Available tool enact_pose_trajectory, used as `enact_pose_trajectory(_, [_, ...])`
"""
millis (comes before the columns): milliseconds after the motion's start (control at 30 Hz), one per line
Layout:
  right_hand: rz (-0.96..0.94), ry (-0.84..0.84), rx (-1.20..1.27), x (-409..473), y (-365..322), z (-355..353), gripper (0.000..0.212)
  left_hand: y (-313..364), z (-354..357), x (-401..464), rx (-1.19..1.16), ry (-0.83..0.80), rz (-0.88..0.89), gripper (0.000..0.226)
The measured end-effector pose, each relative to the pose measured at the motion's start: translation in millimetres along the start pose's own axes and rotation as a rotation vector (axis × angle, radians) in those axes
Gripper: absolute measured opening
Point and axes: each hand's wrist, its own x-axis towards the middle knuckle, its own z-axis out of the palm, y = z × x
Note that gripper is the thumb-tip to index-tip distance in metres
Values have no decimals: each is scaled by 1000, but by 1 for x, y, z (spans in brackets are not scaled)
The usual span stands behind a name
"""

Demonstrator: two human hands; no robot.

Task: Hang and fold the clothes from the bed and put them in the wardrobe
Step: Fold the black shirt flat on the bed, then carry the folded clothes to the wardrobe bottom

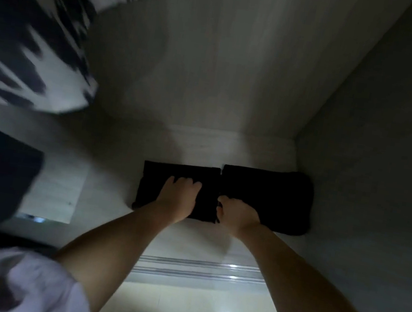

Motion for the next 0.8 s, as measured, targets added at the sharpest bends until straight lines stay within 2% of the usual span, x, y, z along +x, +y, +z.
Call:
enact_pose_trajectory(67, [69, 56, 19, -40, 1, -34, 41, 19, -47, -23, -43, 59, 40, 41])
enact_pose_trajectory(200, [118, 111, 52, -126, 0, -94, 40, 50, -125, -78, -158, 17, 46, 41])
enact_pose_trajectory(433, [198, 156, 61, -254, -7, -202, 37, 82, -269, -146, -390, 70, 57, 40])
enact_pose_trajectory(667, [337, 241, 103, -357, -20, -245, 34, 117, -342, -200, -331, 122, 224, 33])
enact_pose_trajectory(800, [458, 315, 140, -429, -29, -239, 34, 148, -363, -246, -182, 98, 404, 27])
